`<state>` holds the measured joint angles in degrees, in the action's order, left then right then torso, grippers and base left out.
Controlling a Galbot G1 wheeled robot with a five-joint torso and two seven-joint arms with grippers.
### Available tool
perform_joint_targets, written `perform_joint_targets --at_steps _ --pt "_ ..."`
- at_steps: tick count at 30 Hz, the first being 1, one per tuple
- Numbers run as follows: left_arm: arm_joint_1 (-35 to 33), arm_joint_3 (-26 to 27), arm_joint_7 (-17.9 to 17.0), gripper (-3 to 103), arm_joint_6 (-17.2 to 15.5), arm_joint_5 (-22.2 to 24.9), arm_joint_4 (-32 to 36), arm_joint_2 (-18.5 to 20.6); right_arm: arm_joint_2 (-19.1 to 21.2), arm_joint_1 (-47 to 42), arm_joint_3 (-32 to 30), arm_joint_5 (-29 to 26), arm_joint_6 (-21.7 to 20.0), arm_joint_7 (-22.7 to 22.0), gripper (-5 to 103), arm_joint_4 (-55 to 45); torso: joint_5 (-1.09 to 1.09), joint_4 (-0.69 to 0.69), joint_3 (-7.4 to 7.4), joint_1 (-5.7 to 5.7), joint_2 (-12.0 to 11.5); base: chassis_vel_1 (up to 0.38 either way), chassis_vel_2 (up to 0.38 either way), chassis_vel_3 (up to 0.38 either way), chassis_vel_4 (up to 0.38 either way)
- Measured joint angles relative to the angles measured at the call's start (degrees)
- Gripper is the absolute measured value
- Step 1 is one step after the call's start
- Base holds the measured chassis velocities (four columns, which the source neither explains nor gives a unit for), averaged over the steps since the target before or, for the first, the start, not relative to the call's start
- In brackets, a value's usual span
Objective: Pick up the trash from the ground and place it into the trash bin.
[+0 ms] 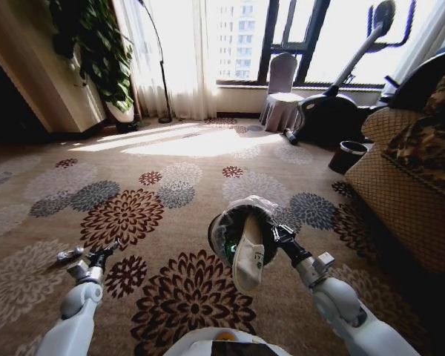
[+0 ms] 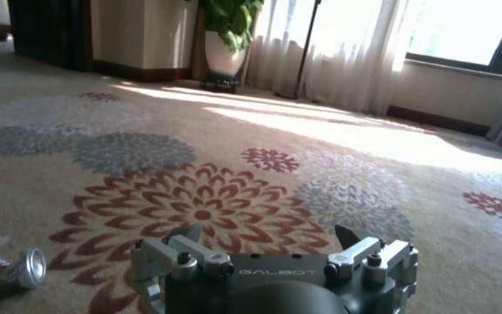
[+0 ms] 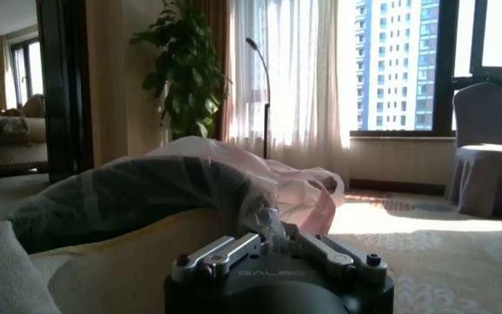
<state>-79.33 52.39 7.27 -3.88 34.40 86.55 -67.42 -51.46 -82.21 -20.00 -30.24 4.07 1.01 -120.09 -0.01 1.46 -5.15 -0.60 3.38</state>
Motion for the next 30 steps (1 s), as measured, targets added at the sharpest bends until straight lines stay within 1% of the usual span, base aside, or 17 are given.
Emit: perform_joint_targets --at_steps 1,2,3,4,5,6,8,10,12,16,20,21,23,24,25,29,30 --pt "0.0 0.0 0.0 100 0.0 0.0 0.0 0.0 0.0 0.0 0.0 0.0 0.0 0.0 0 0.0 0.0 0.0 0.0 0.0 0.0 0.0 0.0 0.0 0.0" --pt "-0.1 0.2 1.6 100 0.2 -1.7 -0.1 0.0 -0.1 0.0 0.0 0.0 0.1 0.0 0 0.0 0.0 0.0 0.0 0.0 0.0 0.0 0.0 0.0 0.0" --pt "-0.1 0.6 4.0 100 1.2 -3.9 -0.5 0.1 -0.2 0.1 0.1 0.1 0.3 0.0 0 0.1 0.01 0.02 0.0 0.0 0.0 0.0 0.0 0.0 0.0" --pt "-0.2 0.8 5.4 100 1.9 -4.9 -0.9 0.2 -0.3 0.1 0.2 0.1 0.4 0.0 0 0.2 0.0 0.02 0.0 0.0 0.0 0.059 0.038 -0.035 -0.04" --pt "-0.2 0.8 5.4 100 1.9 -4.9 -0.9 0.2 -0.3 0.1 0.2 0.1 0.4 0.0 0 0.2 0.0 0.02 0.0 0.0 0.0 0.059 0.038 -0.035 -0.04" --pt "-0.2 1.1 7.0 100 2.5 -6.0 -1.3 0.4 -0.4 0.1 0.3 0.3 0.4 0.0 0 0.3 0.0 0.02 0.0 0.0 0.0 0.079 0.061 -0.091 -0.09" --pt "-0.4 1.7 8.5 100 3.2 -6.9 -1.8 0.6 -0.5 0.2 0.6 0.7 0.5 0.0 0 0.6 0.01 0.02 0.0 0.0 0.0 0.1 0.083 -0.079 -0.115" --pt "-0.6 1.8 8.7 100 3.5 -7.0 -2.1 0.7 -0.6 0.2 0.9 1.0 0.6 0.0 0 0.7 0.02 0.02 0.0 0.0 0.0 0.134 0.118 -0.108 -0.155" --pt "-0.7 1.9 8.7 100 3.6 -7.1 -2.2 0.7 -0.7 0.3 1.0 1.0 0.6 0.0 0 0.8 0.03 0.02 0.0 0.0 0.0 0.148 0.201 -0.17 -0.172" --pt "-0.7 2.2 7.9 100 3.8 -7.3 -2.9 0.5 -0.8 0.7 1.2 1.1 0.7 0.0 0 0.9 -0.02 0.02 0.0 0.0 0.0 0.22 0.228 -0.212 -0.202" --pt "-0.9 2.5 7.4 100 3.6 -7.9 -3.0 0.1 -1.0 0.7 1.2 1.1 0.7 0.0 0 1.0 0.02 0.04 0.0 0.0 0.0 0.28 0.267 -0.272 -0.256" --pt "-0.9 2.6 6.7 100 3.5 -8.0 -3.1 0.0 -1.1 0.7 1.2 1.1 0.8 0.0 0 1.0 0.02 0.04 0.0 0.0 0.0 0.282 0.298 -0.29 -0.281" --pt "-0.8 2.6 3.8 100 2.9 -8.1 -3.6 -0.3 -1.3 0.7 1.4 1.2 0.9 0.0 0 1.2 -0.03 0.03 0.0 0.0 0.0 0.299 0.325 -0.307 -0.298" --pt "-0.8 2.6 3.8 100 2.9 -8.1 -3.6 -0.3 -1.3 0.7 1.4 1.2 0.9 0.0 0 1.2 -0.03 0.03 0.0 0.0 0.0 0.299 0.325 -0.32 -0.315" --pt "-0.6 2.7 3.0 100 2.6 -8.0 -3.9 -0.2 -1.3 0.7 1.4 1.2 1.0 0.0 0 1.3 0.01 0.02 0.0 0.0 0.0 0.329 0.351 -0.32 -0.337" --pt "0.5 2.0 2.9 100 2.8 -8.0 -7.0 0.8 -1.1 0.6 1.3 1.1 1.3 0.0 0 1.3 -0.01 0.03 0.01 0.0 0.0 0.355 0.359 -0.352 -0.344" --pt "1.5 1.3 3.1 100 3.0 -8.1 -8.8 1.3 -1.1 0.6 1.3 1.1 1.5 0.0 0 1.3 0.01 0.04 0.0 0.0 0.0 0.376 0.353 -0.362 -0.374"
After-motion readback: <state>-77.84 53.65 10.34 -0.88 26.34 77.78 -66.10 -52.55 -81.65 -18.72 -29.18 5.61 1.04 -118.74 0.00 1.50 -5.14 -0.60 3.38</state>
